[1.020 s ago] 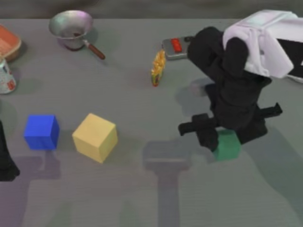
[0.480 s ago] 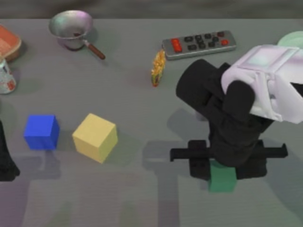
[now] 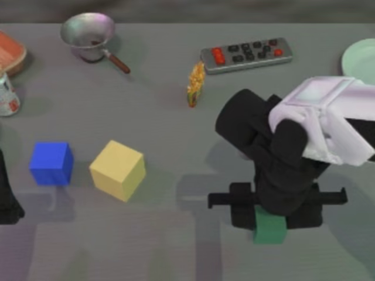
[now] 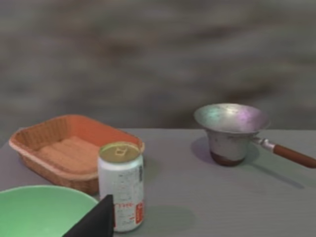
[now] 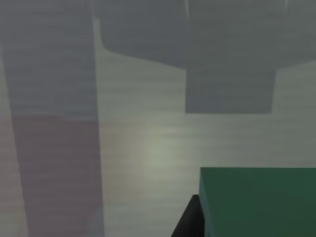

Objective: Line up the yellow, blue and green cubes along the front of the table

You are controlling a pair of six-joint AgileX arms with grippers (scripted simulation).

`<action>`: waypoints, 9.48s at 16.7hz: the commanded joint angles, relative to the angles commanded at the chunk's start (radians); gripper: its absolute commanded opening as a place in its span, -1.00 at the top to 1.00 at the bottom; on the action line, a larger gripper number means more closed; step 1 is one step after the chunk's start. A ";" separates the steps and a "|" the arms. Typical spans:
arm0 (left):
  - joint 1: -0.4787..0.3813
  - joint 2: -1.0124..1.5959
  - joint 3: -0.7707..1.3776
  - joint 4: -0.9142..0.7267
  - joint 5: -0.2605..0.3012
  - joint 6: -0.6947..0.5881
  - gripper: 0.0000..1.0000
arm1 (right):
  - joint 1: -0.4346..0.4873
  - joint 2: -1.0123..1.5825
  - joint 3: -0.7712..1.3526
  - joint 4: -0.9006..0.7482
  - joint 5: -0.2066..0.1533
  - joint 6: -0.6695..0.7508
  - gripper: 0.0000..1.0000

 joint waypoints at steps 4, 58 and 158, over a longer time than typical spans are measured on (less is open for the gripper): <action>0.000 0.000 0.000 0.000 0.000 0.000 -1.00 | 0.004 0.052 -0.091 0.145 0.001 0.004 1.00; -0.046 0.754 0.595 -0.449 -0.001 -0.047 -1.00 | -0.183 -0.753 -0.259 0.308 0.004 -0.328 -1.00; -0.948 2.025 1.457 -0.985 -0.012 -0.937 1.00 | -0.770 -1.770 -1.172 0.950 -0.023 -0.782 -1.00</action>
